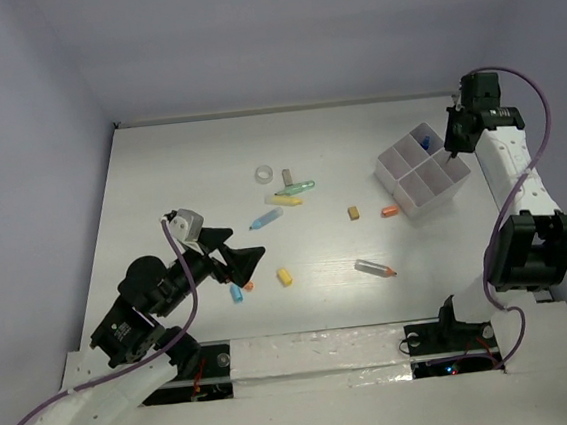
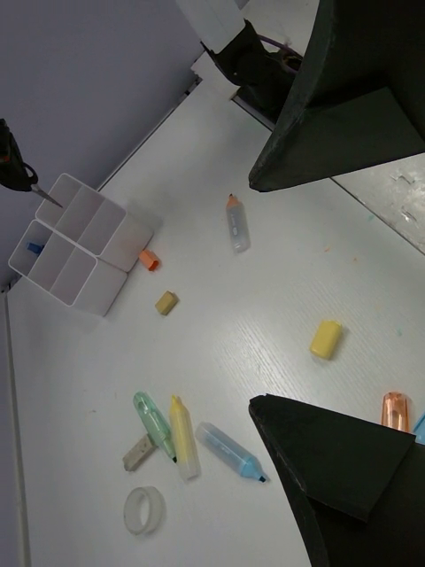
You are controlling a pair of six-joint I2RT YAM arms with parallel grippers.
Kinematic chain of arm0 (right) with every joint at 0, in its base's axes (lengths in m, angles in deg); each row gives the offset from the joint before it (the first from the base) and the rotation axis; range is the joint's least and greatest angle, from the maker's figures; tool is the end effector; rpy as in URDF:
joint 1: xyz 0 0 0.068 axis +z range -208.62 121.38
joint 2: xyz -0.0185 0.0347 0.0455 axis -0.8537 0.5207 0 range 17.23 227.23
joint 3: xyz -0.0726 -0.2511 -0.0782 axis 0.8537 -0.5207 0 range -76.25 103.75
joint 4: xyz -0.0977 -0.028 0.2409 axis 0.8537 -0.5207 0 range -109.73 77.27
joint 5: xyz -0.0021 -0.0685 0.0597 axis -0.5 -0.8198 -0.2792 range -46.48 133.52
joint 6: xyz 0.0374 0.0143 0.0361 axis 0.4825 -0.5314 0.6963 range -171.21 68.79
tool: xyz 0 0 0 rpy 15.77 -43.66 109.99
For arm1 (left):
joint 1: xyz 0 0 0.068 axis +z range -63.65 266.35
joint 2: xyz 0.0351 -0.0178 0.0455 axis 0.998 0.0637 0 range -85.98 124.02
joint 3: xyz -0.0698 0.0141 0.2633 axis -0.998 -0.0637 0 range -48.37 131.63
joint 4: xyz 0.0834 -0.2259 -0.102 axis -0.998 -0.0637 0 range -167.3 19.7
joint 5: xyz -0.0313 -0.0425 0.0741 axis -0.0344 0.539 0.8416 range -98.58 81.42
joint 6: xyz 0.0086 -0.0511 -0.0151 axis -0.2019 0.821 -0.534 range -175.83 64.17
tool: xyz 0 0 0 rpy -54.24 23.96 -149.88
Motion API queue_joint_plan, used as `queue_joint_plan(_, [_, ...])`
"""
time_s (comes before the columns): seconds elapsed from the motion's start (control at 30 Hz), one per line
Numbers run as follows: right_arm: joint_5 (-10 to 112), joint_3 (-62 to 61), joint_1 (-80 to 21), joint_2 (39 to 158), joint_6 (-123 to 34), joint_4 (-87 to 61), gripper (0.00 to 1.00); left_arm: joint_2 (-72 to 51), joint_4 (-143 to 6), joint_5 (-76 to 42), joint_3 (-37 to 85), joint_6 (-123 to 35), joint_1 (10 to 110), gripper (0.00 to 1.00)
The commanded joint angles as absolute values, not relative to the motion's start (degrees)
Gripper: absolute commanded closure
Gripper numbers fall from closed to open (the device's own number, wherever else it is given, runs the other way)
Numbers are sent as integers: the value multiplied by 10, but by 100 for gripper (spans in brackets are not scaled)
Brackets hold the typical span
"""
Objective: Sort the stationery into containers
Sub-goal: Place the scissors in the storage box.
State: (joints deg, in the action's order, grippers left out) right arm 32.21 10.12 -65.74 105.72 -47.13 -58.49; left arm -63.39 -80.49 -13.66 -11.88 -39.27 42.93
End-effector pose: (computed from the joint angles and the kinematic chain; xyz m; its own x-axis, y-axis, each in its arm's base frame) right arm 0.3297 -0.0481 0.3476 -0.7161 0.1598 -0.6794 0.3039 0.9477 -0.0974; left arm 0.0771 -0.0772 0.3391 -0.1683 -0.2315 -0.9582 0.7311 0.6226 -0.2788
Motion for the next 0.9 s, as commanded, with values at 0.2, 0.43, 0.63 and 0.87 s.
queue_joint_plan(0.2, [360, 116, -675, 1100, -488, -572, 100, -629, -790, -130, -118, -396, 426, 1])
queue_joint_plan(0.43, [340, 145, -680, 1119, -476, -578, 43, -626, -791, -127, -118, -396, 426, 1])
queue_joint_plan(0.63, [333, 183, -680, 1116, -470, -591, 19, -623, -793, -123, -116, -396, 426, 1])
queue_joint_plan(0.87, [419, 170, -629, 1047, -445, -556, 18, -615, -794, -110, -116, -397, 426, 1])
